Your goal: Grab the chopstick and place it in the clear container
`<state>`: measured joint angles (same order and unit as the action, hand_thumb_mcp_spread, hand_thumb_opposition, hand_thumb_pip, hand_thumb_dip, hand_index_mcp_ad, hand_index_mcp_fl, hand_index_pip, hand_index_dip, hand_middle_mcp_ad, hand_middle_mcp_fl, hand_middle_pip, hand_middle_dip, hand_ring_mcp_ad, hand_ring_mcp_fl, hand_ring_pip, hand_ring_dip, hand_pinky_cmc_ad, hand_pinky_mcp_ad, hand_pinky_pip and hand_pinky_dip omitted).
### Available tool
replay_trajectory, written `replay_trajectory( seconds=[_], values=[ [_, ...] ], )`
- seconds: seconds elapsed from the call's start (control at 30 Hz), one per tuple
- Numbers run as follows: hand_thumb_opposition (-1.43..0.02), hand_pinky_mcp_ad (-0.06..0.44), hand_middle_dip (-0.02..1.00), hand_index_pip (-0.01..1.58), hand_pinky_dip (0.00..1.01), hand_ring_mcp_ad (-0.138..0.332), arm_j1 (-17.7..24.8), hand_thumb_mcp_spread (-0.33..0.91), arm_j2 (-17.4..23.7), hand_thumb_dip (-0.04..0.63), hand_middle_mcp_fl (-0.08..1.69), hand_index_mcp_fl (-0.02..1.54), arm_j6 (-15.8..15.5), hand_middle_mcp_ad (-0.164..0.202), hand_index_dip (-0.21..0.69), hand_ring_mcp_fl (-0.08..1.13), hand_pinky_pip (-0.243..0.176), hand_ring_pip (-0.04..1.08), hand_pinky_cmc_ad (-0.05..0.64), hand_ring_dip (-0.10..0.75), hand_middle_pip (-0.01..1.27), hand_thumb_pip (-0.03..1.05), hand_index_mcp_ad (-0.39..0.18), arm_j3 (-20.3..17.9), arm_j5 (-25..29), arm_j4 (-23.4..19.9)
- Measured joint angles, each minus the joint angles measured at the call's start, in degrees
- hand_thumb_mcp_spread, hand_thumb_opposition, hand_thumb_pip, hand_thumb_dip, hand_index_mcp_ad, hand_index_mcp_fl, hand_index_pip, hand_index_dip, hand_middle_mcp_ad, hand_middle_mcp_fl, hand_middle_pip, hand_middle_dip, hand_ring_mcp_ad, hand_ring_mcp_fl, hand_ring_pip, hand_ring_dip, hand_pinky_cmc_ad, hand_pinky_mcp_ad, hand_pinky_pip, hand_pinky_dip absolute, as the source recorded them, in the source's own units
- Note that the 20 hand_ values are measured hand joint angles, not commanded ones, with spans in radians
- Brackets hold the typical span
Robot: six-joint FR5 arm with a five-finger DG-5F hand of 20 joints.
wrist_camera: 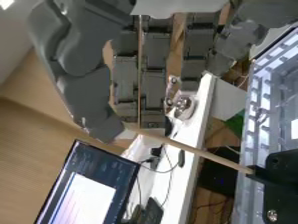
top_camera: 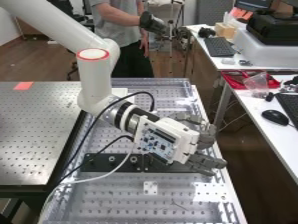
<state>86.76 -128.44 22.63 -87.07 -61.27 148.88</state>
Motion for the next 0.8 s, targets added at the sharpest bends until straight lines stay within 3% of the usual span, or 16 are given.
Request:
replay_trajectory(
  seconds=[0.1,0.17,0.3,0.4,0.53,0.63,0.8],
  values=[
    [-0.91,0.134,0.59,1.29,0.17,0.098,0.1,0.58,0.0,0.288,0.79,0.61,-0.1,-0.058,-0.056,0.38,-0.017,0.02,0.508,0.375,0.63,0.58,-0.12,0.1,0.5,-0.1],
    [-0.96,0.134,0.61,1.31,0.17,0.089,0.1,0.62,0.0,0.267,0.85,0.64,0.0,-0.061,-0.04,0.44,-0.012,0.02,0.508,0.38,0.67,0.58,-0.119,0.1,0.9,-0.3],
    [-0.99,0.138,0.6,1.31,0.17,0.087,0.3,0.63,0.0,0.265,0.93,0.71,-0.7,-0.063,-0.04,0.43,-0.003,0.03,0.51,0.384,0.69,0.58,-0.119,0.0,1.9,-1.0],
    [-0.99,0.134,0.6,1.23,0.17,0.087,0.4,0.66,0.1,0.265,0.96,0.78,-1.4,-0.059,-0.03,0.58,-0.003,0.04,0.518,0.396,0.69,0.54,-0.119,0.0,2.7,-1.7],
    [-1.02,0.131,0.6,1.12,0.17,0.089,0.5,0.68,0.2,0.265,1.0,0.87,-2.3,-0.061,-0.024,0.59,0.012,0.04,0.527,0.396,0.69,0.52,-0.119,0.1,2.9,-1.9],
    [-1.02,0.152,0.61,1.09,0.17,0.087,0.5,0.68,0.2,0.265,1.0,0.88,-3.2,-0.058,-0.002,0.68,0.026,0.04,0.531,0.407,0.68,0.52,-0.119,0.4,2.9,-1.9],
    [-1.04,0.15,0.61,1.04,0.17,0.091,0.5,0.67,0.2,0.267,1.04,0.94,-3.7,-0.063,0.003,0.67,0.028,0.04,0.545,0.396,0.66,0.51,-0.122,1.0,2.4,-1.2]
  ],
)
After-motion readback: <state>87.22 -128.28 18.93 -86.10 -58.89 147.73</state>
